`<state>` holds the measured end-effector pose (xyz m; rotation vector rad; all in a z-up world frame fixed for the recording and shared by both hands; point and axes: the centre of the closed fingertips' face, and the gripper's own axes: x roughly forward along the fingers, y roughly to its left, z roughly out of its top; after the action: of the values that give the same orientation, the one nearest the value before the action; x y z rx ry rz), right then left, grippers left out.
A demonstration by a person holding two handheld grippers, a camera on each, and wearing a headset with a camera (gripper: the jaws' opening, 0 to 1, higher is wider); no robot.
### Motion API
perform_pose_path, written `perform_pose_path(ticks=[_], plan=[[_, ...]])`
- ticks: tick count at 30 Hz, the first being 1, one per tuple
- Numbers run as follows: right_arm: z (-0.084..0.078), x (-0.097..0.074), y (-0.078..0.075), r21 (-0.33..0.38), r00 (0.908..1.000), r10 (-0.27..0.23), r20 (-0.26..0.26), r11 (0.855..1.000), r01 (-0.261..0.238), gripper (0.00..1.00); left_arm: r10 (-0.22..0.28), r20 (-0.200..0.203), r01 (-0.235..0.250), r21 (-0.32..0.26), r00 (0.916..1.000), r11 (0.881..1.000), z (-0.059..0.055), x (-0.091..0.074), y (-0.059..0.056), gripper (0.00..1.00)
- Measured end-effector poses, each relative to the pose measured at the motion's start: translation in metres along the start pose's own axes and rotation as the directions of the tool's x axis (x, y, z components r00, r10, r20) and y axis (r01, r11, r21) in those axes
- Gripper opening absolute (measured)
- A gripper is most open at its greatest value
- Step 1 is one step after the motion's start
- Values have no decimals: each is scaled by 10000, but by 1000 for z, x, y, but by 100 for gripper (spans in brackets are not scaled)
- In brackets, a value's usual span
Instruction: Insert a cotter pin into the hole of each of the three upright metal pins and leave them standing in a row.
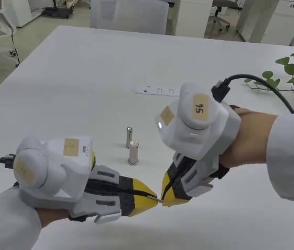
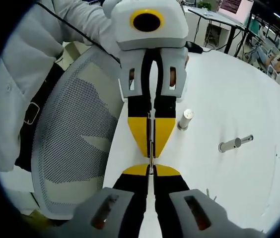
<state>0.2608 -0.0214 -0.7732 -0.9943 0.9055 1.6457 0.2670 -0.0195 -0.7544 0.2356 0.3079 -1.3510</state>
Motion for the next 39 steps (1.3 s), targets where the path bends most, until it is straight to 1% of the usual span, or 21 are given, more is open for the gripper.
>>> perform_pose_path(ticks=[3, 17, 21, 24, 29, 31, 34, 35, 36, 38, 39], plan=[[-1, 1, 1, -20, 10000, 28, -21, 10000, -28, 4, -21, -63, 21, -45, 10000, 10000, -2, 0, -1, 0], [2, 1, 3, -87, 9998, 123, 140, 9999, -122, 5, -40, -31, 40, -157, 10000, 9999, -1, -1, -3, 0], [2, 2, 4, -92, 9995, 165, 251, 9998, -163, 10, -52, 55, 54, -188, 10000, 9998, 2, -3, -3, 0], [1, 1, 4, -77, 9994, 198, 280, 9998, -196, 10, -63, 75, 65, -193, 10000, 9998, 3, -3, -3, 0], [-4, -4, 9, 171, 9956, 707, 621, 9973, -719, 15, -208, 183, 211, -167, 9996, 9996, 6, -6, -7, 0], [-6, -7, 9, 149, 9937, 845, 738, 9962, -859, 17, -236, 171, 238, -126, 9996, 9996, 7, -7, -8, 0], [-7, -8, 16, 211, 9855, 1381, 989, 9898, -1408, 17, -304, 230, 305, -65, 9993, 9995, 9, -8, -10, 0], [-6, -9, 18, 195, 9800, 1594, 1191, 9865, -1628, 17, -345, 237, 346, -28, 9991, 9994, 9, -9, -11, 0], [-6, -9, 20, 387, 9751, 1793, 1306, 9818, -1857, 17, -451, 294, 453, -48, 9985, 9990, 11, -9, -13, 0], [-7, -9, 23, 440, 9620, 2233, 1572, 9715, -2327, 17, -544, 296, 542, 92, 9981, 9985, 13, -9, -16, 0], [-8, -9, 24, 524, 9573, 2389, 1629, 9668, -2501, 17, -609, 281, 608, 48, 9977, 9981, 13, -9, -17, 0]])
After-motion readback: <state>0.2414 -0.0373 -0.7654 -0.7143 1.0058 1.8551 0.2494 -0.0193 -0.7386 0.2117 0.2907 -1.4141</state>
